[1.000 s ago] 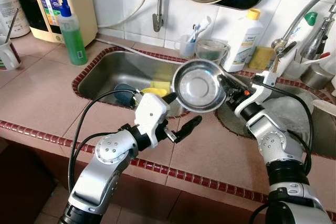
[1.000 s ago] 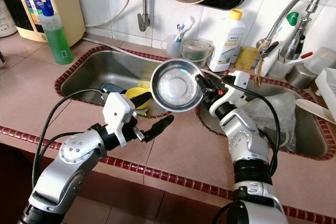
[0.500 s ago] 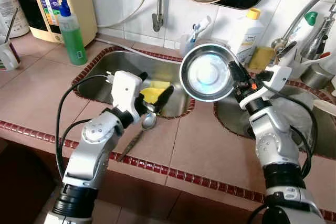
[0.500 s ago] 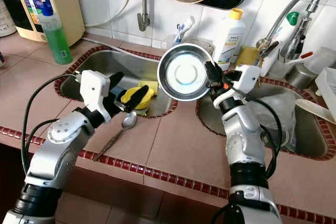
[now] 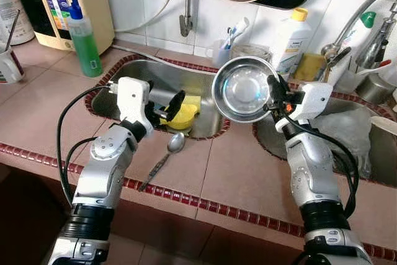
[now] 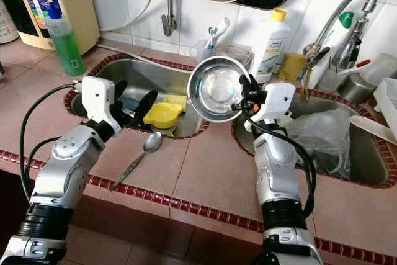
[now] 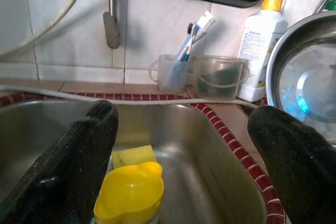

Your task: Kitchen organization

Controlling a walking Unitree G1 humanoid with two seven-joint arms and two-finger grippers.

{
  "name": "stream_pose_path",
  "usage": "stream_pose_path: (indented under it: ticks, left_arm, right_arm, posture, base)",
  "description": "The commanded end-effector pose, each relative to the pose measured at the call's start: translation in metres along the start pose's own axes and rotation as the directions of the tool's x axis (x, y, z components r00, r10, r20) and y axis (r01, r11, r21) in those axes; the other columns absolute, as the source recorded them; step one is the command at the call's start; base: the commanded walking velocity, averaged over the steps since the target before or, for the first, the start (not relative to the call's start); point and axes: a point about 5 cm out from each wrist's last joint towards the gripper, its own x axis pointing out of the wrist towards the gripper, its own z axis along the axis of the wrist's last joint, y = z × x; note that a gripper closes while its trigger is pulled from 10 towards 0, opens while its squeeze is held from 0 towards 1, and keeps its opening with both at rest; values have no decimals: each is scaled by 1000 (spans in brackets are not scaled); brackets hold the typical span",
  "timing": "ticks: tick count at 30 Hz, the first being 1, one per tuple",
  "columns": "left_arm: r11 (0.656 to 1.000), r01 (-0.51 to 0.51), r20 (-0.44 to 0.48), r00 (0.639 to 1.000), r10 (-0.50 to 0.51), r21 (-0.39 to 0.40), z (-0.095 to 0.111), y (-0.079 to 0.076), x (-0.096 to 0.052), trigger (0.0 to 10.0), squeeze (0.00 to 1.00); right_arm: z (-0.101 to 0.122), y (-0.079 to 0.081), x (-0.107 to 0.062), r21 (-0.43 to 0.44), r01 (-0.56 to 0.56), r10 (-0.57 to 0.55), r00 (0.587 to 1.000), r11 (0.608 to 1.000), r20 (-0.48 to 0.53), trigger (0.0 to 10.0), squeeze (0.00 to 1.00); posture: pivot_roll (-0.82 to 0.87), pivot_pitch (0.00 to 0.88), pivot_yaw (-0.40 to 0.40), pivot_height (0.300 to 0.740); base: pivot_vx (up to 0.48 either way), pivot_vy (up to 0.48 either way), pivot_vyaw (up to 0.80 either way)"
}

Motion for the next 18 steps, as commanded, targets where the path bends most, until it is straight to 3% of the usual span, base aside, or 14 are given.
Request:
stream_pose_path:
  ticks: [1,8,18]
  left_arm:
    - [1000,5,15,1000,-5,-15,3,-1,4,10000,0]
    - [999,28,14,1000,-28,-29,-1,-6,5,10000,0]
    - [995,88,53,995,-86,-40,3,-16,9,10000,0]
  right_arm:
    - [3,-2,0,-23,12,-12,1000,1000,19,10000,0]
    - [1,3,1,-28,6,-5,1000,1000,17,10000,0]
    - [-1,7,1,-20,7,-7,1000,1000,17,10000,0]
  posture:
    - [90,0,-62,740]
    - [86,0,-64,740]
    - [83,0,-55,740]
  base:
    - [0,0,0]
    - [0,0,0]
    - [0,368,0]
